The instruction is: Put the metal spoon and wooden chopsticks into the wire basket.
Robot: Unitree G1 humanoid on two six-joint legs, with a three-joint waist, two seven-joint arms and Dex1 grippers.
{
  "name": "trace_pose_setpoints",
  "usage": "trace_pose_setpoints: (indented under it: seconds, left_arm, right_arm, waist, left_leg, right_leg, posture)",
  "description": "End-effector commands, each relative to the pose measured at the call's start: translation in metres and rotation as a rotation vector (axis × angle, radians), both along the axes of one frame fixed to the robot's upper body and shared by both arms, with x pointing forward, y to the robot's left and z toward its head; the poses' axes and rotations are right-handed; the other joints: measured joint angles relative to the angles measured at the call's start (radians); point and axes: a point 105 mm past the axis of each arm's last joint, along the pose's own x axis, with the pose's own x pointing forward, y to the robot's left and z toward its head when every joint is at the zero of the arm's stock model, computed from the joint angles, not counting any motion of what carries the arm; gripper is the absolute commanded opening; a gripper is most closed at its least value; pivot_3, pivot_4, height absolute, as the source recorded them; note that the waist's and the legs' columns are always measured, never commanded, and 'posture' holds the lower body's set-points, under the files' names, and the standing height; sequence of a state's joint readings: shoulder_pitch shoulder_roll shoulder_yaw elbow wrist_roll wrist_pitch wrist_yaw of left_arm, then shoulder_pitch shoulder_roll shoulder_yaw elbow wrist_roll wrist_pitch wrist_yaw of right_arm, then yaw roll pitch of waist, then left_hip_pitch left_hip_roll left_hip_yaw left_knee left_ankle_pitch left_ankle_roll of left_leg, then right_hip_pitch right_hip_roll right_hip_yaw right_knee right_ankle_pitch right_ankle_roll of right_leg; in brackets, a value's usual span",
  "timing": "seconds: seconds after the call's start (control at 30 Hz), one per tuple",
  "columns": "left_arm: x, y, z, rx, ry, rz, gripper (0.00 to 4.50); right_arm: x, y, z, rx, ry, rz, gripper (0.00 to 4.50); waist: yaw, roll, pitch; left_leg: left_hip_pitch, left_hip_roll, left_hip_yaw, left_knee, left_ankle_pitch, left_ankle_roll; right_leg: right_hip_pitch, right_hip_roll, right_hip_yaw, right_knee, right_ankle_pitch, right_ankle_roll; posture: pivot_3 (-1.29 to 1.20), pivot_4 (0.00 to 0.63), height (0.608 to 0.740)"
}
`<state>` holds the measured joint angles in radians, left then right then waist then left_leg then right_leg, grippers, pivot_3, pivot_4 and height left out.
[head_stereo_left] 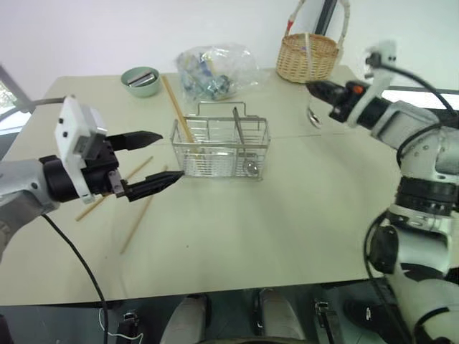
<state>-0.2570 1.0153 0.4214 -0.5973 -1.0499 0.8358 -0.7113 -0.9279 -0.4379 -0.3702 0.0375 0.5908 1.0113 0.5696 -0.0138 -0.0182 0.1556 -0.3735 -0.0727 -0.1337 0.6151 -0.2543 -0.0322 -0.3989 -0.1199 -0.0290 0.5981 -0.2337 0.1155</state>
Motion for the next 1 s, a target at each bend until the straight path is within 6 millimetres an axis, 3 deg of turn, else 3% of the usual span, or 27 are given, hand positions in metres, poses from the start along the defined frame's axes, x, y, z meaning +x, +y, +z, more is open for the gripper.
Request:
trace_pose_setpoints:
  seconds: [0.03, 0.17, 0.33, 0.63, 0.73, 0.9, 1.0]
  left_arm:
    - [0.001, 0.002, 0.012, 0.005, -0.061, 0.006, 4.50]
    - [0.002, 0.003, 0.013, 0.009, -0.068, 0.012, 4.50]
    - [0.002, 0.005, 0.018, 0.003, -0.078, 0.022, 4.50]
    - [-0.002, 0.008, 0.021, 0.000, -0.089, 0.044, 4.50]
    - [-0.001, 0.009, 0.022, -0.001, -0.092, 0.053, 4.50]
    - [0.000, 0.011, 0.023, -0.005, -0.094, 0.059, 4.50]
    - [0.003, 0.013, 0.023, -0.009, -0.095, 0.071, 4.50]
  right_arm:
    - [-0.019, 0.029, 0.029, 0.078, -0.102, 0.104, 0.06]
    - [-0.020, 0.068, 0.019, 0.087, -0.104, 0.187, 0.06]
    - [-0.009, 0.089, -0.001, 0.086, -0.080, 0.193, 0.06]
    - [0.016, 0.089, -0.046, 0.018, -0.074, 0.112, 0.06]
    - [0.021, 0.084, -0.051, 0.027, -0.055, 0.069, 1.10]
    - [0.021, 0.069, -0.040, 0.035, -0.080, 0.027, 3.67]
    - [0.016, 0.053, -0.026, 0.026, -0.109, 0.029, 3.67]
  waist:
    - [0.003, 0.000, 0.000]
    - [-0.001, 0.000, 0.000]
    - [-0.001, -0.001, -0.001]
    - [-0.004, -0.001, -0.001]
    - [-0.004, -0.002, -0.001]
    - [-0.004, -0.001, -0.001]
    - [0.000, -0.001, -0.001]
  left_leg:
    - [0.000, 0.000, 0.000, 0.000, 0.000, 0.000]
    - [0.000, 0.000, 0.000, 0.000, 0.000, 0.000]
    - [-0.001, 0.000, 0.000, 0.000, 0.000, 0.000]
    - [-0.001, 0.000, 0.001, -0.001, 0.000, 0.000]
    - [-0.001, 0.000, 0.001, -0.001, 0.000, -0.001]
    - [0.000, 0.000, 0.001, -0.001, 0.001, -0.001]
    - [-0.001, 0.000, 0.001, 0.000, 0.001, -0.001]
  right_leg:
    - [0.000, 0.000, 0.000, 0.000, 0.000, -0.001]
    - [-0.001, 0.000, 0.000, 0.000, 0.000, -0.001]
    - [-0.004, 0.000, 0.001, 0.004, 0.001, -0.001]
    - [-0.005, 0.000, 0.001, 0.005, 0.001, -0.001]
    - [-0.005, 0.000, 0.001, 0.005, 0.001, -0.001]
    - [-0.005, 0.000, 0.001, 0.006, 0.001, -0.001]
    - [-0.005, 0.000, 0.001, 0.005, 0.001, -0.001]
  posture:
    - [0.00, 0.150, 0.693]
    - [0.00, 0.150, 0.693]
    - [0.00, 0.150, 0.693]
    - [0.00, 0.150, 0.693]
    - [0.00, 0.150, 0.693]
    - [0.00, 0.150, 0.693]
    - [0.00, 0.150, 0.693]
